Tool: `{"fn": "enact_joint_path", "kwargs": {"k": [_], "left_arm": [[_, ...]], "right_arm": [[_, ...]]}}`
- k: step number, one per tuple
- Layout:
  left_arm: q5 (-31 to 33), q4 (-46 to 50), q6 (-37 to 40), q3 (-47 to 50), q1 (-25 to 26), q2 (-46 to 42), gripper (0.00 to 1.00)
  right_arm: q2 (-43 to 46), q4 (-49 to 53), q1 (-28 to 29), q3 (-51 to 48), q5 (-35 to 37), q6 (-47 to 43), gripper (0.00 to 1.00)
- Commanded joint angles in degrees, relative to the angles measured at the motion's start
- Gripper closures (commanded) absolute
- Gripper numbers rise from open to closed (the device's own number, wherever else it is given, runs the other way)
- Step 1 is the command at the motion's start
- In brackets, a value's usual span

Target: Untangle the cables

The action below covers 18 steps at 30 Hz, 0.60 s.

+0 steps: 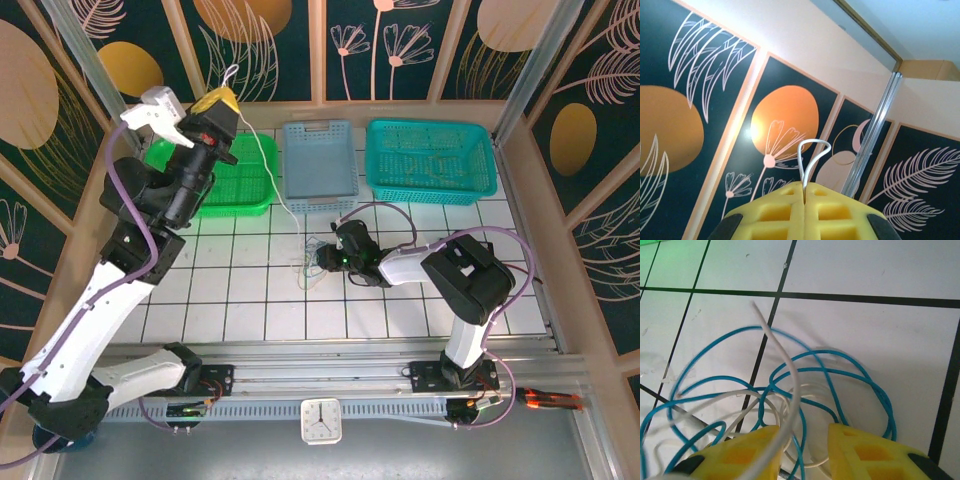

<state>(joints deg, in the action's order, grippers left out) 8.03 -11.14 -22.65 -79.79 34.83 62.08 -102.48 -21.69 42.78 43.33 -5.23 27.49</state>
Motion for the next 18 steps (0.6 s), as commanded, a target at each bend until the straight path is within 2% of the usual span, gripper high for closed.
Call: {"fn": "enact_joint_path", "kwargs": {"k": [1, 6, 9, 18], "left_arm": [[-0.1, 1.0, 1.1, -3.4, -0.3, 1.1, 1.0], [-2.2, 2.5, 0.4, -6.5, -0.3, 2.7, 1.0], [-4.0, 2.9, -0.6, -6.9, -0.4, 3.4, 1.0], [-8.8, 1.3, -5.8, -5.7, -0.3, 4.2, 1.0]], "right_arm": [[-0.2, 3.9, -0.4, -1.1, 1.4, 0.2, 0.66], [0.6, 4.3, -0.4, -1.1, 1.3, 0.3, 0.65], [2.4, 5.3, -0.4, -0.7, 0.7, -0.1, 0.6], [11.9, 8.5, -0.4, 0.5, -0.3, -2.0, 0.51]]}}
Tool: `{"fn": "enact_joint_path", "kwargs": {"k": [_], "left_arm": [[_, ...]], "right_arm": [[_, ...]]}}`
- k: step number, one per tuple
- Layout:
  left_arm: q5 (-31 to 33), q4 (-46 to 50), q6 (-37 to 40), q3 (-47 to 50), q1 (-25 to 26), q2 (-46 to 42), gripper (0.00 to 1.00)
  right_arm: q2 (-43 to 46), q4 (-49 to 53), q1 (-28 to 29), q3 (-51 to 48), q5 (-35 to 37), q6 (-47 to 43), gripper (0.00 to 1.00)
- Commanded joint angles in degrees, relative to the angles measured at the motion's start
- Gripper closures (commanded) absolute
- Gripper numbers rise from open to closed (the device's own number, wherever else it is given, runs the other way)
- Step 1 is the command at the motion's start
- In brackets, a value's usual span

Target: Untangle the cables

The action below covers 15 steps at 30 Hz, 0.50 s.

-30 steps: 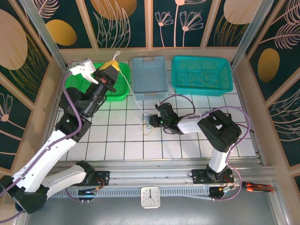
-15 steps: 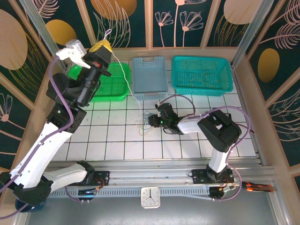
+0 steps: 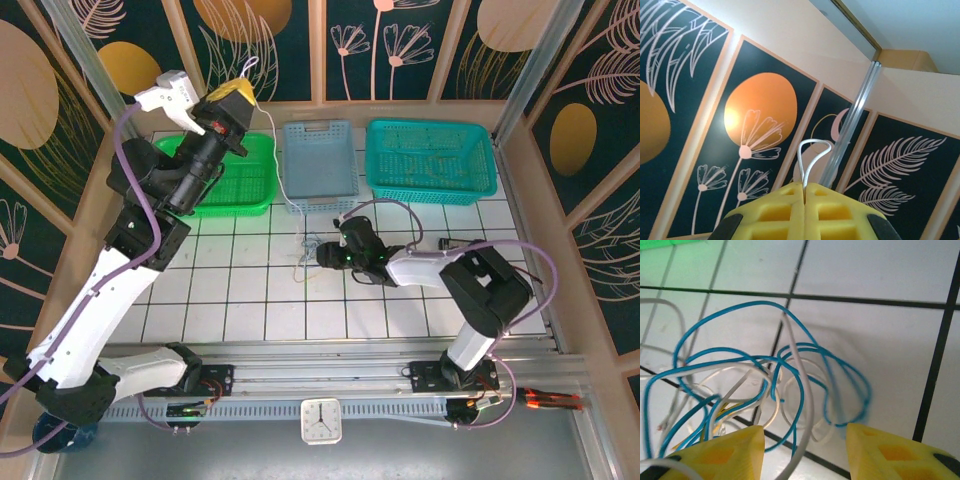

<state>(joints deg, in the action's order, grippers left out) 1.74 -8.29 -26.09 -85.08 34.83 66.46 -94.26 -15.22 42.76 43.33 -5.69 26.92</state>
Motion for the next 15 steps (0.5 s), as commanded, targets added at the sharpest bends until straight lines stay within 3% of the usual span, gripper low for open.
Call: {"fn": "enact_joint_path", "kwargs": {"k": [1, 6, 15], "left_arm": [[-3.0, -1.8, -2.9, -0.4, -0.3, -0.1, 1.0], [-4.6, -2.2, -4.4, -1.7, -0.3, 0.6, 1.0], [-5.7, -2.8, -7.1, -2.9, -0.3, 1.6, 1.0]], "right_arm": [[4.8, 2.4, -0.4, 0.5, 0.4, -1.7, 0.5], [9.2, 1.1, -0.4, -0.6, 1.0, -3.7, 0.48], [13.0, -15.5, 2.6, -6.3, -1.5, -12.8, 0.42]]}}
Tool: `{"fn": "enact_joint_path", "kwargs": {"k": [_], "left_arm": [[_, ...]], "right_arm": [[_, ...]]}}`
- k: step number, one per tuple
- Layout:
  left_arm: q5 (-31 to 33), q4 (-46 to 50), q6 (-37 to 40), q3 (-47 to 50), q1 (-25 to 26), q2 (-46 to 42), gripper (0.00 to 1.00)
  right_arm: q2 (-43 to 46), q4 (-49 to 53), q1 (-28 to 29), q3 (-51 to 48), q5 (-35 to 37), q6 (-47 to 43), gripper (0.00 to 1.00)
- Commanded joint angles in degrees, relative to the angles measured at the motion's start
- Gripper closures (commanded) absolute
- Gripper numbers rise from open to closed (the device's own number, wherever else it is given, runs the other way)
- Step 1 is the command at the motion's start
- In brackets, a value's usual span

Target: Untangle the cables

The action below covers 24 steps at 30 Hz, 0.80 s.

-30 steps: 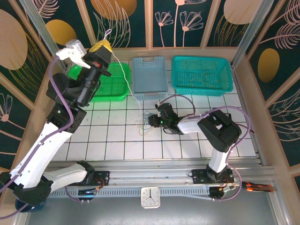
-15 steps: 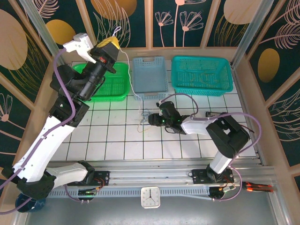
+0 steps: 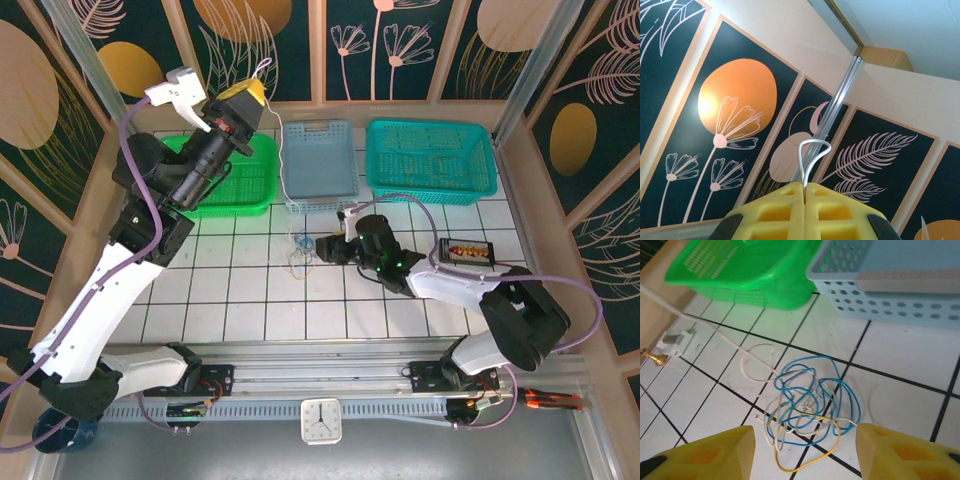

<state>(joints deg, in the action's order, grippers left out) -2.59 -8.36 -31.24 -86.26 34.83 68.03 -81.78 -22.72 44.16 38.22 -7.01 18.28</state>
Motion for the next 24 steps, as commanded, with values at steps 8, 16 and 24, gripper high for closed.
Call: {"fn": "enact_joint_path", "kwargs": {"k": [8, 16, 24], "left_arm": [[-1.4, -4.4, -5.0, -1.2, -0.3, 0.6, 1.0], [-1.7, -4.6, -6.8, -3.0, -0.3, 2.0, 1.0], [-1.5, -2.7, -8.1, -9.7, -0.4, 4.9, 1.0]], "right_arm": [[-7.7, -20.1, 3.1, 2.9, 2.5, -4.2, 0.37], [-20.3, -30.9, 4.1, 9.7, 4.9, -1.4, 0.37], [-26.9, -32.8, 4.0, 11.7, 7.7, 2.1, 0.59]]}}
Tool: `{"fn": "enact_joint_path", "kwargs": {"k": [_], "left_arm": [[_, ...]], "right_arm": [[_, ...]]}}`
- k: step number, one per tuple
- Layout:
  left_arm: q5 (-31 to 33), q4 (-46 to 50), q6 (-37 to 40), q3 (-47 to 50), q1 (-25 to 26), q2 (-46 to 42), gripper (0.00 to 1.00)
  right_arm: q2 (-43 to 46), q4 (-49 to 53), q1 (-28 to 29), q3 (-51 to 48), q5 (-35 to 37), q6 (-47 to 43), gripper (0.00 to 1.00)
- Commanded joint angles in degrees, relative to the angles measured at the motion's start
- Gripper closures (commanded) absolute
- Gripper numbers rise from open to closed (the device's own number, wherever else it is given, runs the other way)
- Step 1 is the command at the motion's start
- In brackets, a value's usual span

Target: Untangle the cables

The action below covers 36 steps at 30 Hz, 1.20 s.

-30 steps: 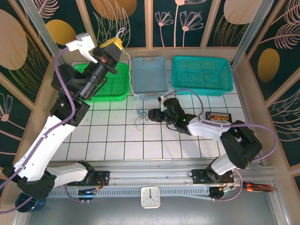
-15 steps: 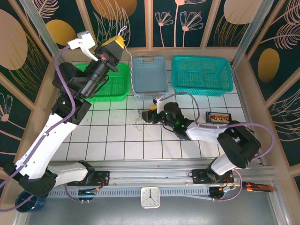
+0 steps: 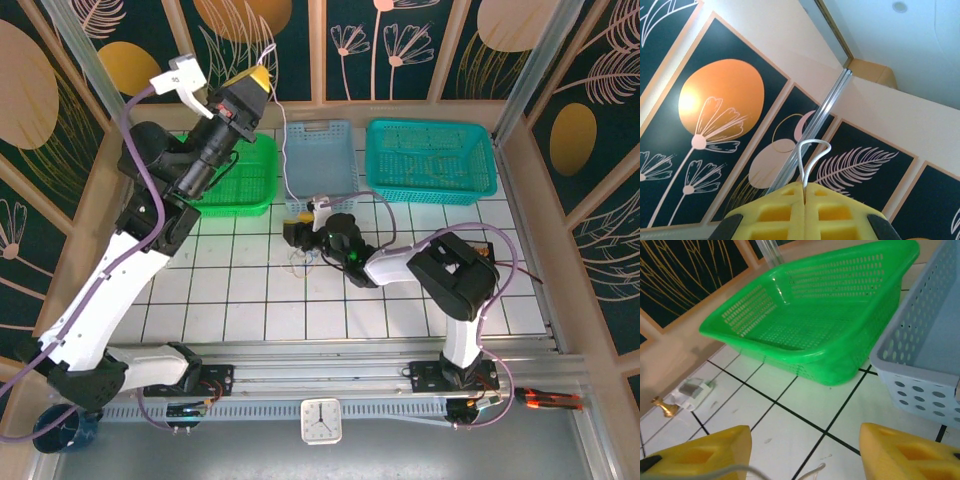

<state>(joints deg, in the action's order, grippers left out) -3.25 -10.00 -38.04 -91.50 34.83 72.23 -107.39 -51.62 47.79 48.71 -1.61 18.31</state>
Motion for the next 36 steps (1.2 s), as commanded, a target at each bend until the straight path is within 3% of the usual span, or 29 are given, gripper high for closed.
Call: {"fn": "enact_joint_path", "kwargs": {"k": [1, 4, 8, 14, 18, 22, 30, 36], "left_arm": [[-0.6, -0.3, -1.2, -6.8, -0.3, 1.6, 1.0], [0.0, 3.7, -0.5, -16.2, -0.3, 5.4, 1.0], [0.6, 12.2, 1.2, -35.0, -0.4, 13.7, 1.0], [2.7, 32.4, 2.2, -79.7, -0.3, 35.2, 1.0], [2.3, 30.5, 1.0, -71.9, -0.7, 32.7, 1.0], [2.8, 37.1, 1.2, -80.7, -0.7, 37.7, 1.0], [8.9, 47.7, 8.6, -80.9, -0.7, 39.5, 1.0], [15.8, 53.7, 13.5, -80.9, -0.7, 41.5, 1.0]], "right_arm": [[-1.5, -4.0, 0.3, 0.7, 4.1, 2.5, 0.67], [-1.8, -3.6, 0.3, -0.7, 7.0, 4.0, 0.83], [-1.7, -3.7, 0.4, -3.1, 8.1, 6.3, 0.86], [-1.9, -4.2, 1.0, -7.6, 8.8, 10.5, 0.86], [-1.7, -4.3, 1.5, -10.3, 9.4, 11.8, 0.86], [-0.2, -5.2, 1.8, -13.8, 9.8, 13.1, 0.83], [7.3, -2.5, 1.7, -16.2, 4.4, 11.7, 0.57], [15.3, 3.0, 1.7, -16.3, 0.7, 10.7, 0.45]]}}
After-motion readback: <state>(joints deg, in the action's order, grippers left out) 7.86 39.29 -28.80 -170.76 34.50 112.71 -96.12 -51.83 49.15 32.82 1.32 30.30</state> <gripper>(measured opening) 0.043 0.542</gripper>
